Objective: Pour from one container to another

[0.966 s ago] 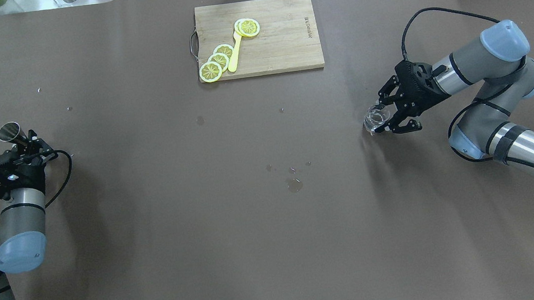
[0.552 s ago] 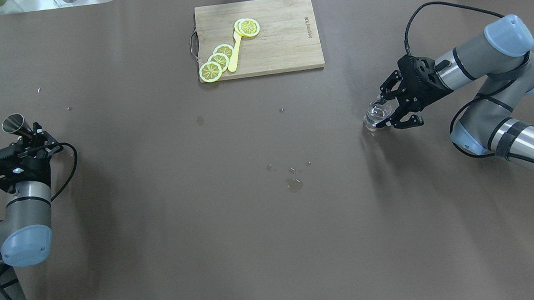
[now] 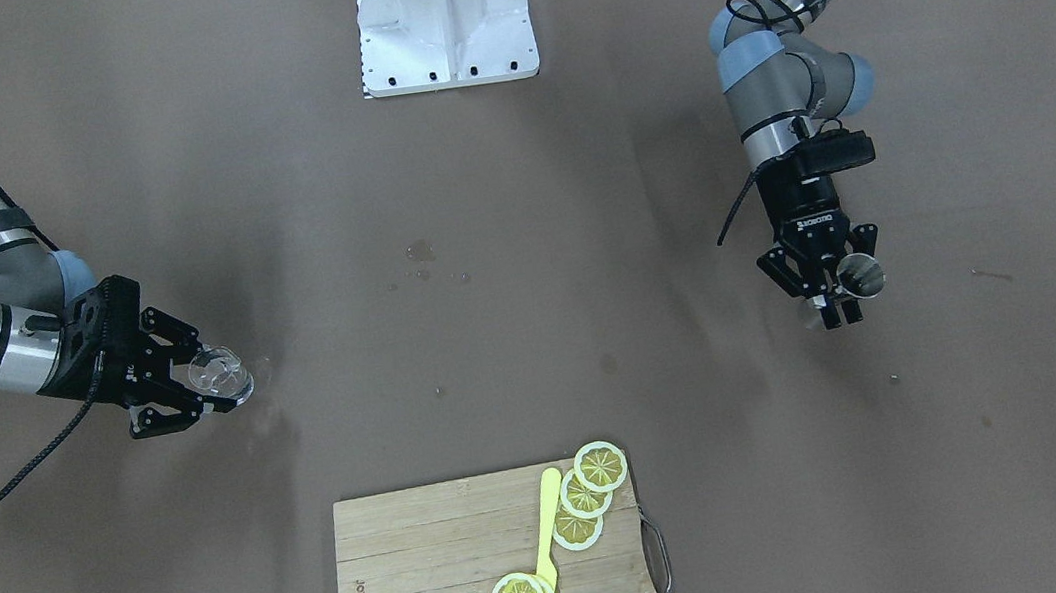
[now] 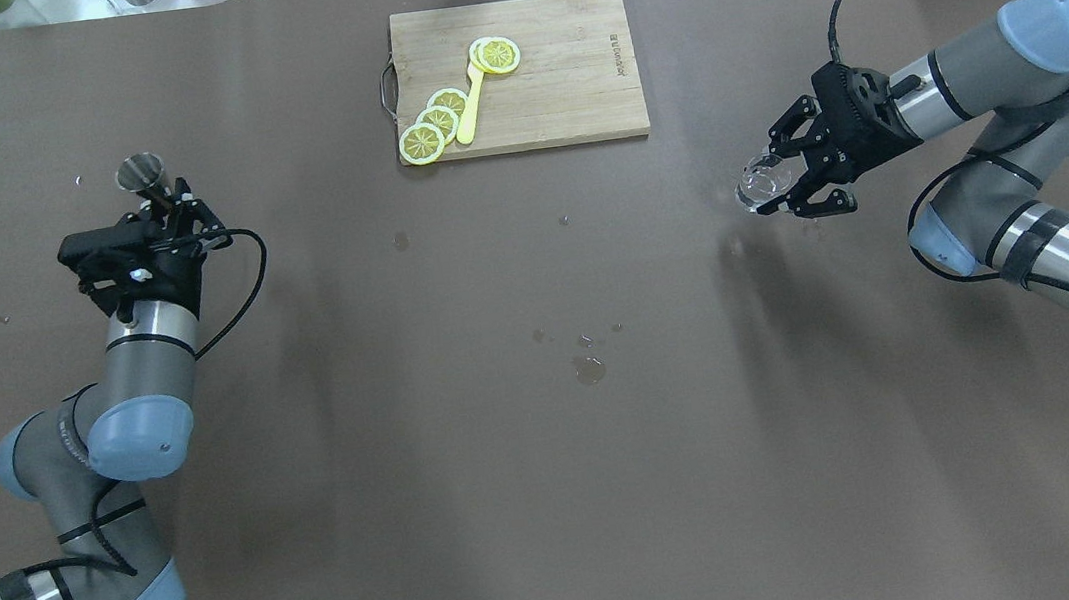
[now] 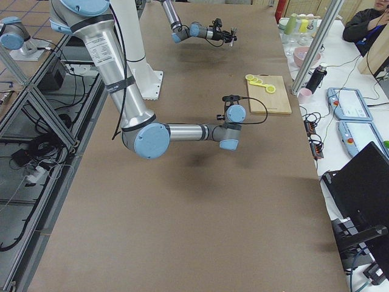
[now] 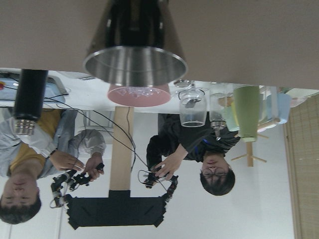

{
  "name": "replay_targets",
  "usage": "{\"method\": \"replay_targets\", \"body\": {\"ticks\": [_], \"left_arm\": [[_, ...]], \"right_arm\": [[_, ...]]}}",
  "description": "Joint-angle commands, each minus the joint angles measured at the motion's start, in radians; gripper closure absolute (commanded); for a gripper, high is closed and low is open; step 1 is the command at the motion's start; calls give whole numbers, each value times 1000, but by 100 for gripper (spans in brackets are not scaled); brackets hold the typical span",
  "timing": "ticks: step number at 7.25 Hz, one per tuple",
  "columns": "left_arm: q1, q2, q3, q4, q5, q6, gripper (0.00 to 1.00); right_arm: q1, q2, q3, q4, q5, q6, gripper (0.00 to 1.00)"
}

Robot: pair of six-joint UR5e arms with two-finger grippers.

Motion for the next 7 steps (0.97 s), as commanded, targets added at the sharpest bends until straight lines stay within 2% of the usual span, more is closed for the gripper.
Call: {"method": "replay_targets", "body": {"ticks": [1, 2, 3, 4, 5, 7], "left_arm": [[-37, -169, 16, -44, -61, 233, 100], [-57, -267, 71, -42, -144, 241, 100], [-77, -362, 150, -42, -203, 242, 100], [-84, -383, 157, -45, -240, 256, 100], [-84, -406, 162, -47, -280, 322, 100], [-79, -485, 252, -85, -292, 370, 100]], "right_arm": [[32, -1, 105, -117, 23, 8, 100], [36, -6, 180, -215, 50, 8, 100], [52, -27, 254, -266, 55, 17, 100], [55, -70, 326, -274, 63, 49, 100], [71, -85, 354, -274, 90, 71, 100], [90, -87, 385, -274, 103, 135, 100]]}}
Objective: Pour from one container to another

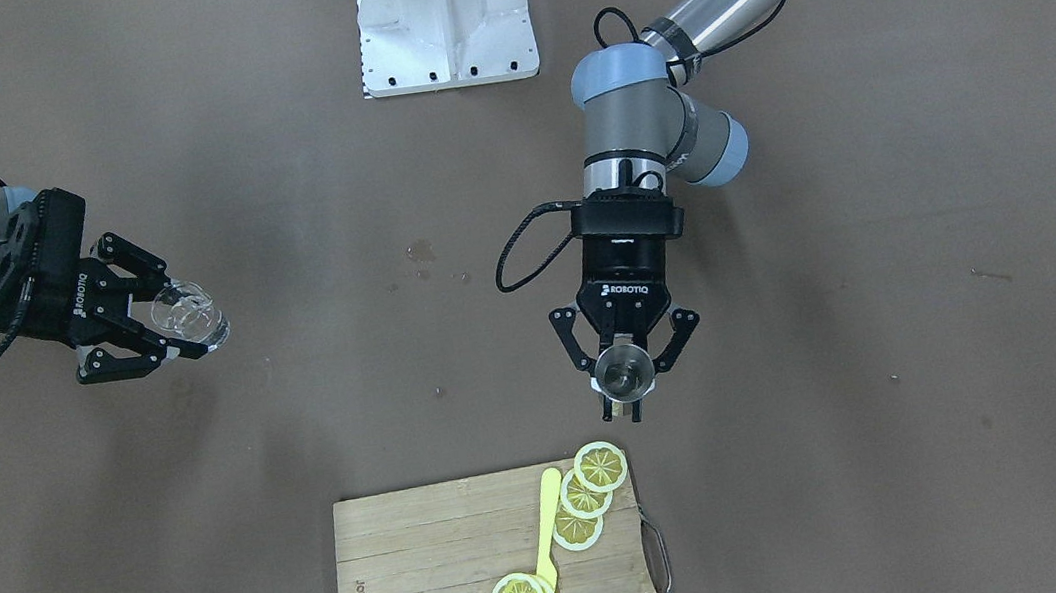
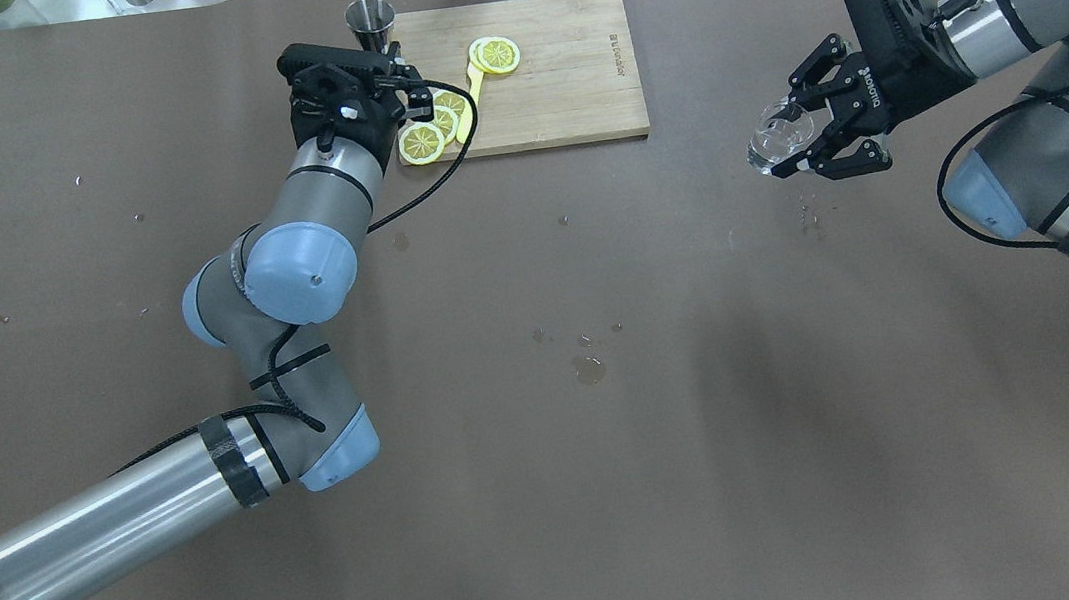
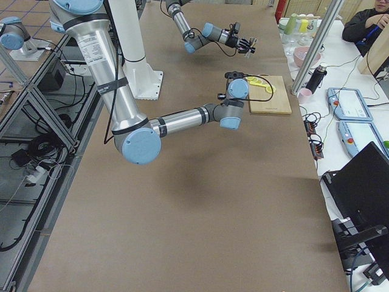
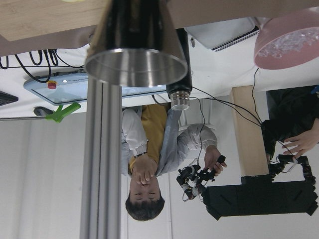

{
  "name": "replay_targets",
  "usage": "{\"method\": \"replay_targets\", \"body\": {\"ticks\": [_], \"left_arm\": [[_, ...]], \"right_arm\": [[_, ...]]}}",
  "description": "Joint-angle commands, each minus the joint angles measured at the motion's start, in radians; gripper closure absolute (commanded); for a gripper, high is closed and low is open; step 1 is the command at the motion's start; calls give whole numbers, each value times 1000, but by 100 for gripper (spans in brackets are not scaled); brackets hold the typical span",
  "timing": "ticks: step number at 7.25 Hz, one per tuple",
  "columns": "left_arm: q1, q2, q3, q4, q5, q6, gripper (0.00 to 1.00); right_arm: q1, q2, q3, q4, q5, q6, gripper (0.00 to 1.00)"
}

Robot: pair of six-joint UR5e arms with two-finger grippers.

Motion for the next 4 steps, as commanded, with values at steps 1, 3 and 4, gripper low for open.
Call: {"method": "replay_targets", "body": {"ticks": [1, 3, 4], "left_arm": [[11, -40, 53, -49, -13, 25, 100], [82, -29, 56, -80, -10, 39, 100], [82, -28, 59, -84, -10, 39, 100]], "right_arm": [[13, -4, 48, -3, 8, 92, 100], [13, -16, 108, -76, 6, 101, 100], [14, -16, 151, -137, 5, 101, 100]]}}
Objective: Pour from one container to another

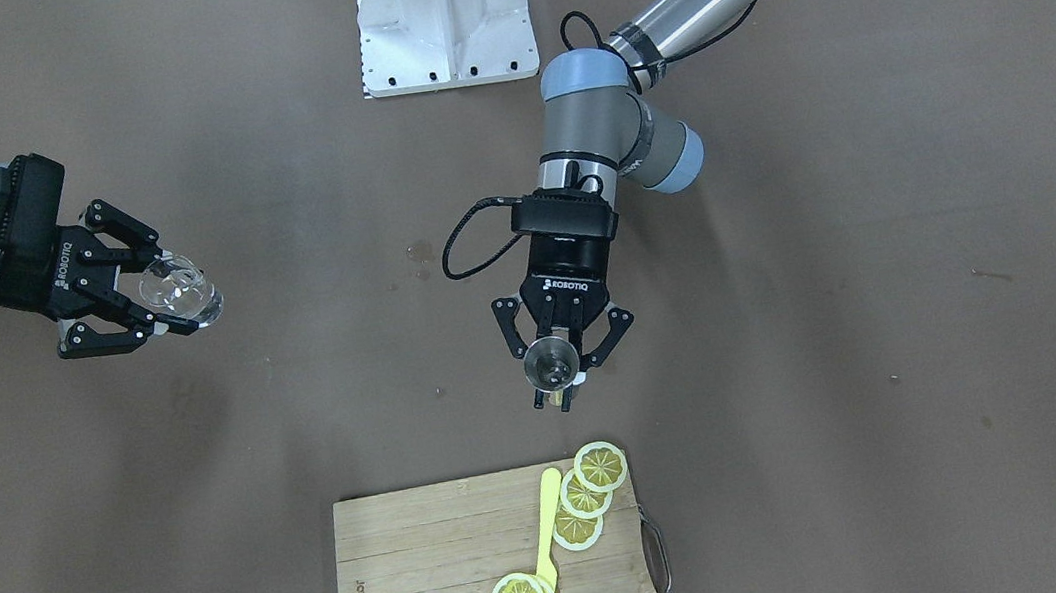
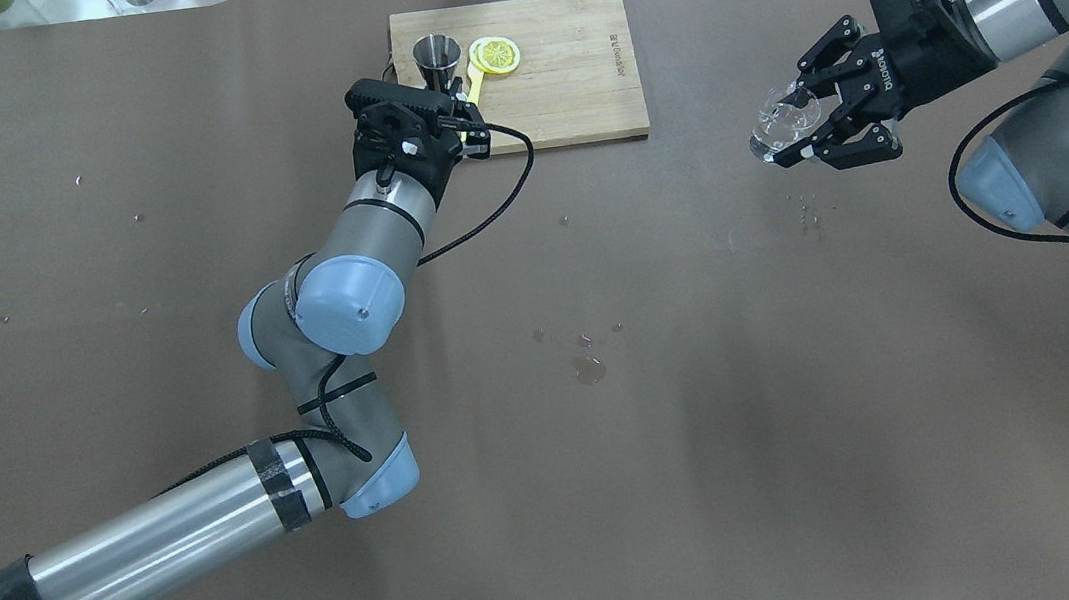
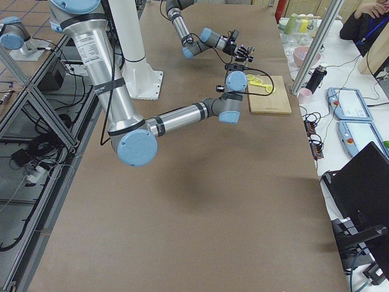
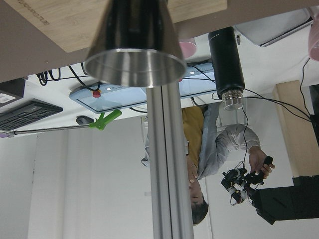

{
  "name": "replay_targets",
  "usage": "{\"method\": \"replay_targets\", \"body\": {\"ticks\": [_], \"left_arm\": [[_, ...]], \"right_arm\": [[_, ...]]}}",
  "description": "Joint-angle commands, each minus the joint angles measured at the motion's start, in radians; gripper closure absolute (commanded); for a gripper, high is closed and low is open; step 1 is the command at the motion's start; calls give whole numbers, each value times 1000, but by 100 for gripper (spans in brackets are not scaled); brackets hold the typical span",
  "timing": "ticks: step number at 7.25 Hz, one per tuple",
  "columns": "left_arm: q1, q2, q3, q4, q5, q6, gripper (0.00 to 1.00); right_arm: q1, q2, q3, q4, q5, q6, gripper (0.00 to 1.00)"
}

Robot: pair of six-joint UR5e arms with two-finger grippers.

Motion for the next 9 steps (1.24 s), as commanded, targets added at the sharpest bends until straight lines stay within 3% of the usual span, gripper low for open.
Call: {"method": "replay_targets", "body": {"ticks": [1, 3, 6, 9], "left_arm": [[11, 6, 16, -12, 2, 4, 100], [14, 6, 13, -11, 1, 4, 100], [35, 6, 7, -12, 1, 4, 100], [67, 1, -35, -12, -1, 50, 100]], "right_arm": [[4, -20, 91, -101, -3, 4, 100], [21, -43, 134, -122, -14, 5, 100], [21, -42, 213, -248, -46, 2, 100], [-13, -45, 347, -460, -129, -12, 100]]}}
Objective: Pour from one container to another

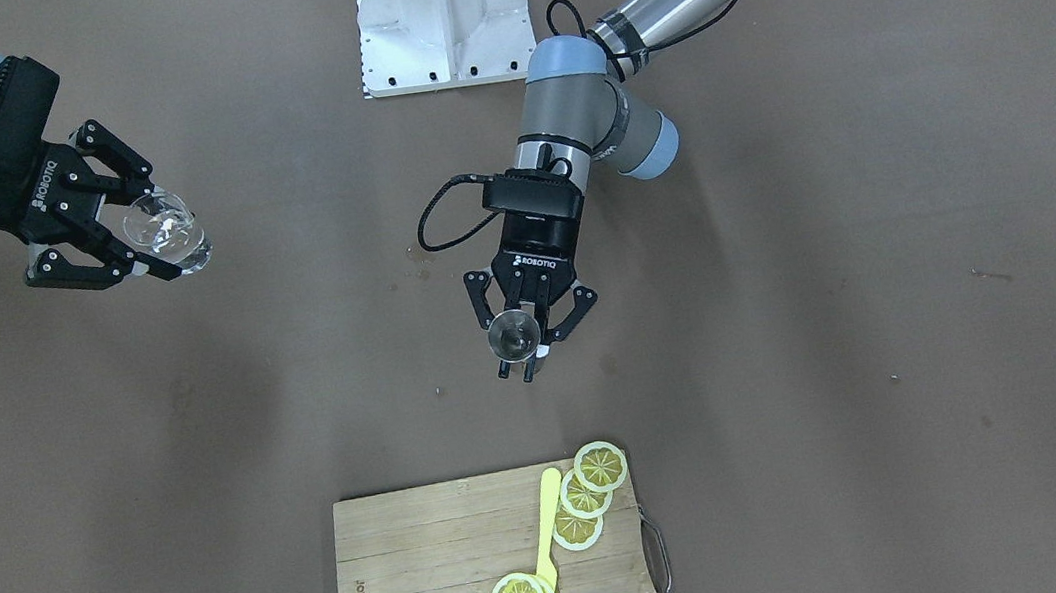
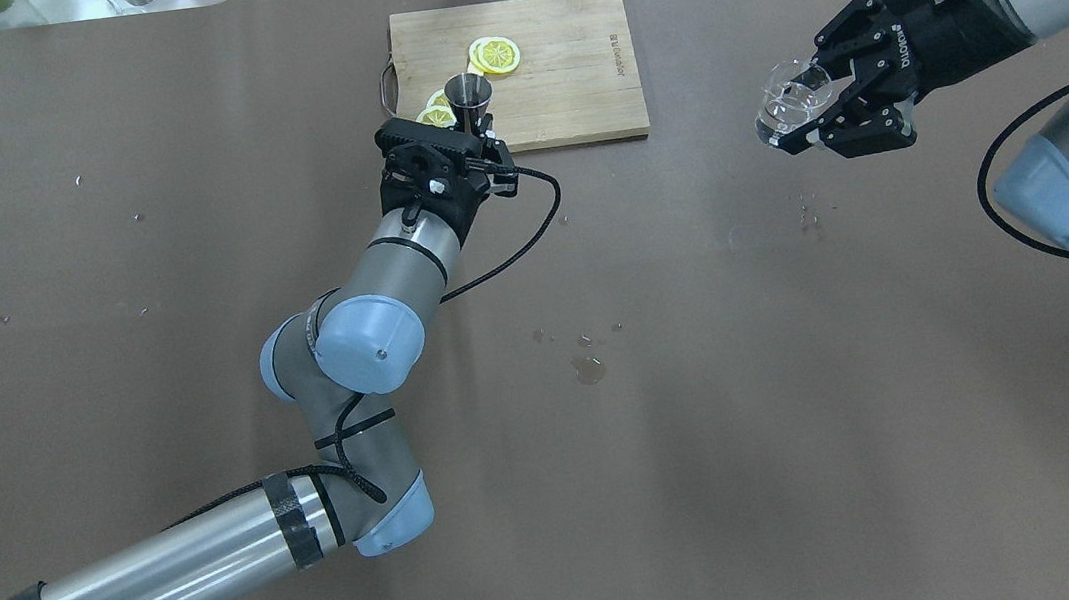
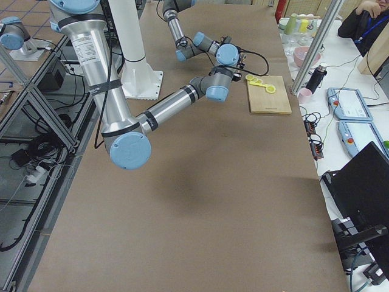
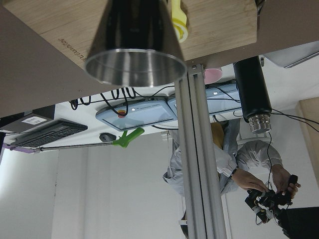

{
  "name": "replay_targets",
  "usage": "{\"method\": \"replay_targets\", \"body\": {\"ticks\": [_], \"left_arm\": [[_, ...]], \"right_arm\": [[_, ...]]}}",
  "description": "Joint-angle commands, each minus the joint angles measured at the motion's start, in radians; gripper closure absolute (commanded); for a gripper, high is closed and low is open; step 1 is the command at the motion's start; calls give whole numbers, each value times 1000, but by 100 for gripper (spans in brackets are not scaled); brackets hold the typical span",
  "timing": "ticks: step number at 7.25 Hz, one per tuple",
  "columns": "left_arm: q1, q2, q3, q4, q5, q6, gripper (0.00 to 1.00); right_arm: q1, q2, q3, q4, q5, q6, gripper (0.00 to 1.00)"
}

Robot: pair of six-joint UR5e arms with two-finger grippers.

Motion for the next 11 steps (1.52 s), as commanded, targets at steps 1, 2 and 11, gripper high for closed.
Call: {"method": "replay_targets", "body": {"ticks": [1, 2, 11], "left_arm": [[39, -2, -14, 0, 3, 57, 100], [41, -4, -23, 0, 0, 57, 100], [177, 2, -57, -80, 52, 138, 100]], "right_arm": [[-21, 7, 101, -172, -47, -8, 100], [-27, 19, 131, -251, -60, -20, 100], [-122, 168, 151, -589, -167, -175, 100]]}}
